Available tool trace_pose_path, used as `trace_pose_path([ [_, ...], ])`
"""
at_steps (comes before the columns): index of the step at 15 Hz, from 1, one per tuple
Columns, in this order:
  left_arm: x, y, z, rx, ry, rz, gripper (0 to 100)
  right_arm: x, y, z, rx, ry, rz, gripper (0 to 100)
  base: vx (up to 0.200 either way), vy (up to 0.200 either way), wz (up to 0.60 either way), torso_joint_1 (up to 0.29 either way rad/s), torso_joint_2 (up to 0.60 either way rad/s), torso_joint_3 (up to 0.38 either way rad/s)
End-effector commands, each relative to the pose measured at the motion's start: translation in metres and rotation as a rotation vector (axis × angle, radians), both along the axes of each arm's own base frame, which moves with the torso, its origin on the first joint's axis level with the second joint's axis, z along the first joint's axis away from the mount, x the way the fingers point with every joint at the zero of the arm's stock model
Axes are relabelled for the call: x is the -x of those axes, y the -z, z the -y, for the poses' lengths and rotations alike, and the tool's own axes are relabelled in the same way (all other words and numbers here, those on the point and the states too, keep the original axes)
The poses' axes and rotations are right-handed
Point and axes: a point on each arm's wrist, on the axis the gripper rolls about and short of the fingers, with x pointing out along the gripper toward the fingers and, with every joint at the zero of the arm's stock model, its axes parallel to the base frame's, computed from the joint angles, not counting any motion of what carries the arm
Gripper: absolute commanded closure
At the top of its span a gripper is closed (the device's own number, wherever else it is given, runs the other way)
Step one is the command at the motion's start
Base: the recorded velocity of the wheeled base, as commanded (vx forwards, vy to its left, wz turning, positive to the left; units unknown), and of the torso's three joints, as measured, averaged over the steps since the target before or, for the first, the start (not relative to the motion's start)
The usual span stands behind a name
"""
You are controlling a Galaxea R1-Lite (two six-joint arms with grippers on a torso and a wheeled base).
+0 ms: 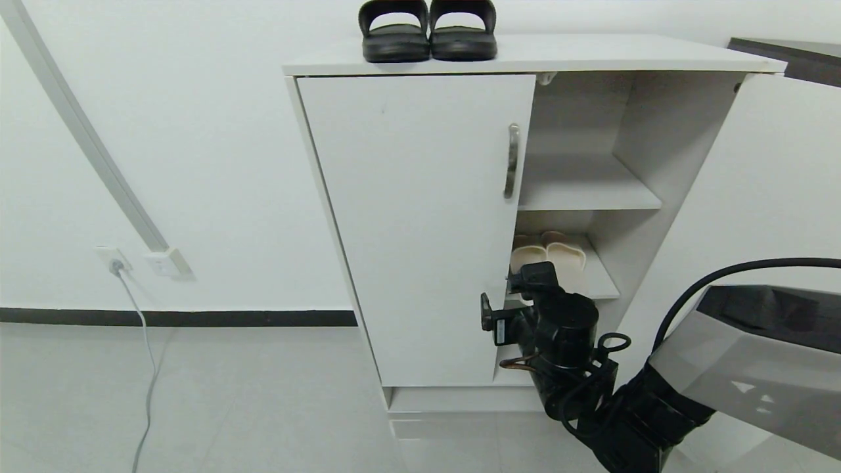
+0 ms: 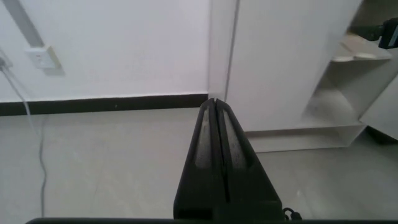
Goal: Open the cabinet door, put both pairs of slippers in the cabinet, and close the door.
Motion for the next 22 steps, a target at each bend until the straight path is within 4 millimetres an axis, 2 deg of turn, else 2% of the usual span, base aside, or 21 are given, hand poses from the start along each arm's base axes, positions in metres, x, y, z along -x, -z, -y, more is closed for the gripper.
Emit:
trace_pose_path([
  [1, -0.0001, 0.0, 0.0, 0.0, 0.0, -0.001, 100, -0.0001, 0.0013, -0.0001, 0.002, 0.0, -0.001, 0, 0.0, 0.2, 0.0, -0.002, 0.01, 0.012],
  [6, -0.0001, 0.0, 0.0, 0.0, 0.0, -0.001, 100, 0.0024, 0.0038, 0.002, 0.018, -0.01, 0.004, 0, 0.0, 0.2, 0.0, 0.002, 0.0, 0.0],
  [20, -0.0001, 0.0, 0.0, 0.0, 0.0, -0.001, 100, 0.0033, 0.0064, 0.006, 0.037, -0.008, 0.013, 0, 0.0, 0.0, 0.0, 0.0, 0.0, 0.0],
  [22, -0.0001, 0.0, 0.0, 0.0, 0.0, -0.001, 100, 0.0028, 0.0055, 0.0063, 0.035, -0.007, 0.015, 0, 0.0, 0.0, 0.0, 0.01, -0.14, -0.217],
])
